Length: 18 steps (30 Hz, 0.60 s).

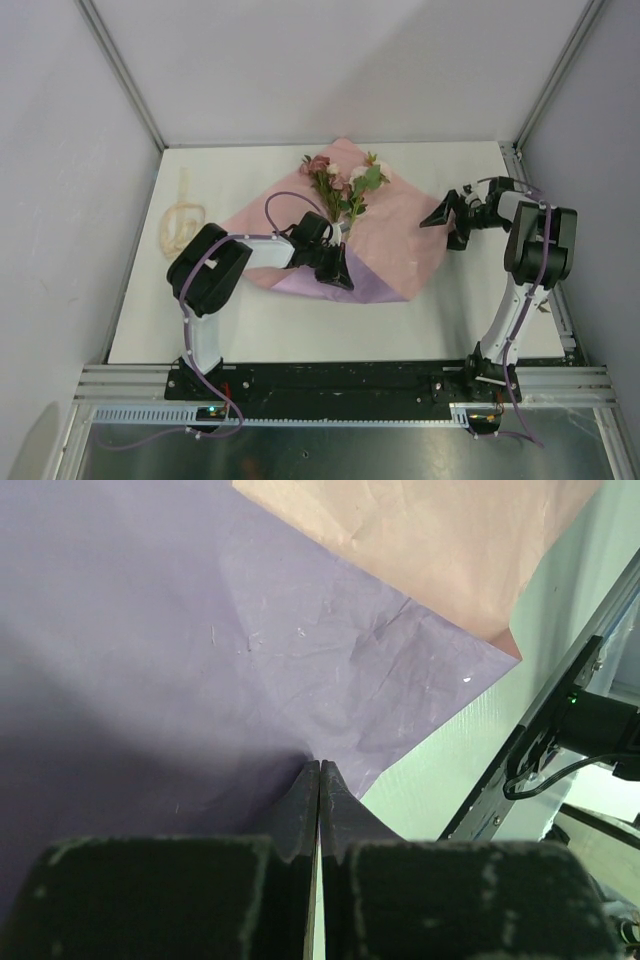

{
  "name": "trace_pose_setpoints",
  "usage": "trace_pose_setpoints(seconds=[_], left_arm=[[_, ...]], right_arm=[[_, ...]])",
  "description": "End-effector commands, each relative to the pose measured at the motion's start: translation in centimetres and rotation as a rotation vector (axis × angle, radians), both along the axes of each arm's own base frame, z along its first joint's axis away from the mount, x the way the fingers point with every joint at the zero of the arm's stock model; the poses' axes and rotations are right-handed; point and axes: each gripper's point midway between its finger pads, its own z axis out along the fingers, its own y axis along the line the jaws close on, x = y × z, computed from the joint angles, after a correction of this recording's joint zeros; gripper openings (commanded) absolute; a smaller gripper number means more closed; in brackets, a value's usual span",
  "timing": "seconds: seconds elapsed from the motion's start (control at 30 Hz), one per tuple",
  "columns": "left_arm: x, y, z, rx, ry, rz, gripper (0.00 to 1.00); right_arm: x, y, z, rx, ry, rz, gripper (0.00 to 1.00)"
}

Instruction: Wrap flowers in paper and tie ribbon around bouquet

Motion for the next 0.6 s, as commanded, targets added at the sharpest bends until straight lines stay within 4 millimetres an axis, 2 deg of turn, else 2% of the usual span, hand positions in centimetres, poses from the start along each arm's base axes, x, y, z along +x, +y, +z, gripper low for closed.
trace_pose_setpoints(seconds=[0.0, 0.1, 0.17, 0.23, 0.33, 0.4, 0.47, 0.57], left_arm=[[-0.3, 2.4, -4.6, 0.176, 0.014, 0.043, 0.00], [-0.3, 2.4, -4.7, 0.177, 0.017, 0.047, 0.00], [-0.2, 2.4, -4.8, 0.177, 0.018, 0.049, 0.00], [-0.2, 2.4, -4.8, 0.178, 0.019, 0.049, 0.00], [-0.3, 2.4, -5.0, 0.178, 0.022, 0.049, 0.00], [-0.3, 2.4, -5.0, 0.179, 0.024, 0.049, 0.00], [-0.3, 2.4, -5.0, 0.178, 0.023, 0.048, 0.00], [-0.3, 2.4, -4.9, 0.176, 0.017, 0.047, 0.00]], right_arm=[[0.3, 2.4, 5.8, 0.170, -0.179, 0.015, 0.95], [-0.4, 2.7, 8.3, 0.187, -0.266, -0.010, 0.99], [-1.1, 2.8, 8.7, 0.174, -0.299, -0.030, 0.99], [-1.9, 3.1, 8.4, 0.137, -0.300, -0.029, 0.96], [-3.7, 4.5, 6.6, 0.089, -0.235, 0.024, 0.77], [-5.1, 5.5, 4.9, 0.052, -0.169, 0.065, 0.68], [-6.0, 6.0, 3.5, 0.005, -0.125, 0.091, 0.67], [-6.5, 5.7, 2.1, -0.082, -0.102, 0.093, 0.73]])
